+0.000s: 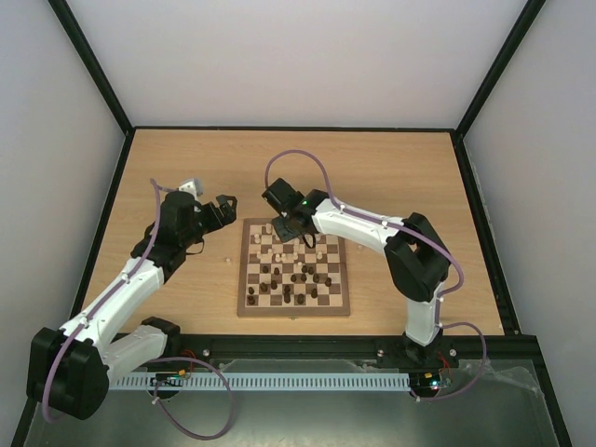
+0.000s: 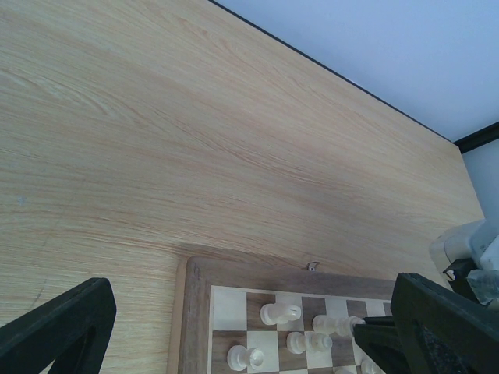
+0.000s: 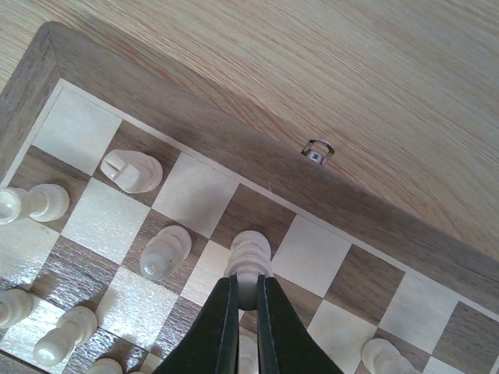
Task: Set up the chess pieces on the board
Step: Place the chess piece on the chessboard.
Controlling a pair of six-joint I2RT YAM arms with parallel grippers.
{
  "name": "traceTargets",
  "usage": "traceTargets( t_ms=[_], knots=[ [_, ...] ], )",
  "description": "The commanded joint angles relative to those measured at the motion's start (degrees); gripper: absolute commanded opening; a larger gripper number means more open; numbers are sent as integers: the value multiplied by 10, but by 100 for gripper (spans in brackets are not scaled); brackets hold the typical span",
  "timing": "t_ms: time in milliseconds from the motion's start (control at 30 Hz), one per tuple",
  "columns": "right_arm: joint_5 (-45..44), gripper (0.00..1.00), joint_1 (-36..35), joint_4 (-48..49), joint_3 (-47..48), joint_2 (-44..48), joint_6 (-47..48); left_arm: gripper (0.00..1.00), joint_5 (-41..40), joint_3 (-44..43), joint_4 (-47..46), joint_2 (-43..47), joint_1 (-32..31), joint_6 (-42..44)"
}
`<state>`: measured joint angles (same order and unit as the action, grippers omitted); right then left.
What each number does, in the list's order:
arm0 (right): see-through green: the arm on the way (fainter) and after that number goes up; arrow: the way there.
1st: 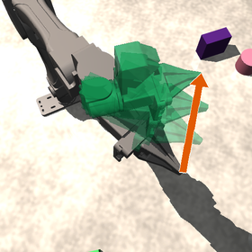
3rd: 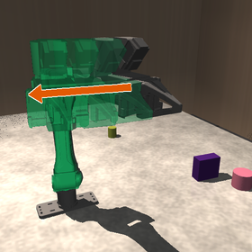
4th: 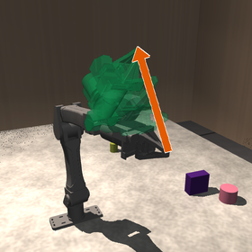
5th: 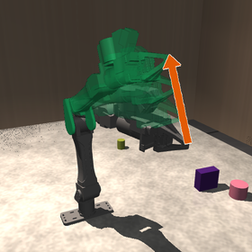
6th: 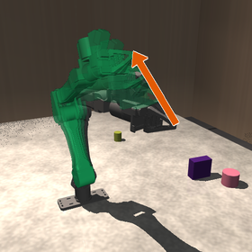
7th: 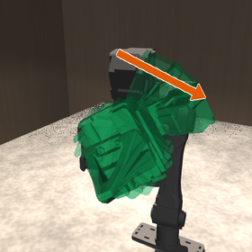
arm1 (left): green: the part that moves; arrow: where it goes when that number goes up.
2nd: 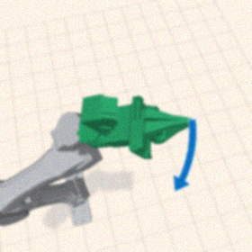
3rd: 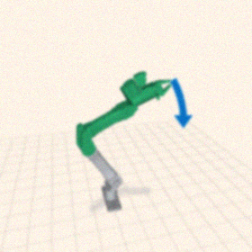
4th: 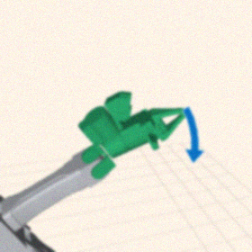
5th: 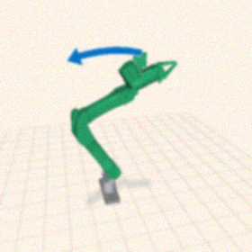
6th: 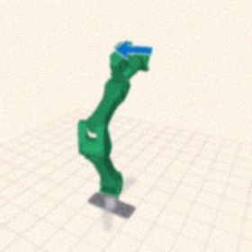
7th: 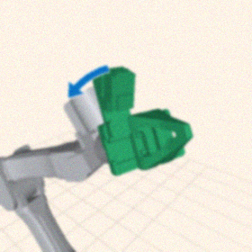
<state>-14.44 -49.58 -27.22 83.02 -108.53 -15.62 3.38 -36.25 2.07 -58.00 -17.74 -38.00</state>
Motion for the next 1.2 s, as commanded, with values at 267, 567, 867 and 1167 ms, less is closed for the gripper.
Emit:
traceTargets(
  t_ms=[267,567,867,1167],
  knots=[
    [13,3,14,2,9,-13,0,100,2,8,-7,10,-1,-2],
    [29,3,18,12,8,-17,-1,99,3,8,-7,12,-2,-1],
    [31,6,20,15,11,-24,-1,99,3,8,-7,12,-1,-1],
    [32,12,21,13,12,-19,-2,99,5,9,-9,12,-2,-2]
  ],
)
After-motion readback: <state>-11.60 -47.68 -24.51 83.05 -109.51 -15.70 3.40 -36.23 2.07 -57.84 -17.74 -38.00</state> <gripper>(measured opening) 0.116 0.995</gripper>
